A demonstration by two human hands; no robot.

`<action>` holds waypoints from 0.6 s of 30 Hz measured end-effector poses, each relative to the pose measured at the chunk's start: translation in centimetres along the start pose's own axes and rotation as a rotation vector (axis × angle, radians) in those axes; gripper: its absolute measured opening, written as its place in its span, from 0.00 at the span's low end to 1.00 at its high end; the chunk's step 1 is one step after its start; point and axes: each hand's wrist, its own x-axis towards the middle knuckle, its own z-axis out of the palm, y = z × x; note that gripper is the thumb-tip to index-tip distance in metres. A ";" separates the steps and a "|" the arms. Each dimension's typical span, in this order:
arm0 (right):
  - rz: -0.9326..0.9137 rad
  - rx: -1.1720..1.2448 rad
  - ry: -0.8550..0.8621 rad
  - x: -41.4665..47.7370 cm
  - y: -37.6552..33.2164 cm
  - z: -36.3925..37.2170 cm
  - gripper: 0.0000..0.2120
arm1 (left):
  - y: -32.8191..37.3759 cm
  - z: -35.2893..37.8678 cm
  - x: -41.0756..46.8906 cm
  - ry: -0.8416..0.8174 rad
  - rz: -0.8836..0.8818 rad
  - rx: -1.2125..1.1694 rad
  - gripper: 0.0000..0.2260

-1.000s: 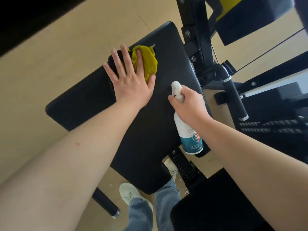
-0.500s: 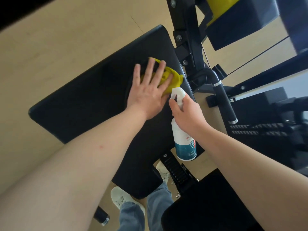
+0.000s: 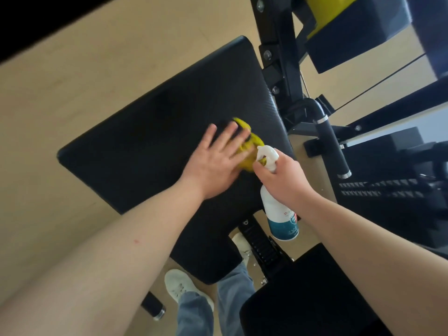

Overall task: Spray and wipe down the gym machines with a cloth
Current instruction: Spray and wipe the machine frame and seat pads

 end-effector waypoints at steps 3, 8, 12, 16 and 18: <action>-0.006 0.017 -0.002 -0.1 -1.5 1.2 0.07 | -4.0 -1.3 0.7 0.028 -0.317 0.073 0.30; -0.052 -0.026 -0.041 -0.9 -4.0 4.1 0.09 | -9.0 -3.7 1.6 0.061 -0.727 -0.016 0.32; -0.035 -0.039 -0.128 -1.0 -5.6 5.1 0.13 | -8.0 -2.5 -1.0 0.125 -0.756 -0.055 0.32; -0.041 -0.053 -0.194 -1.0 -6.0 4.9 0.13 | -4.4 -0.4 -5.5 0.095 -0.679 -0.072 0.32; -0.062 -0.062 -0.204 -1.2 -6.2 4.7 0.12 | -1.3 0.6 -7.6 0.051 -0.671 -0.105 0.32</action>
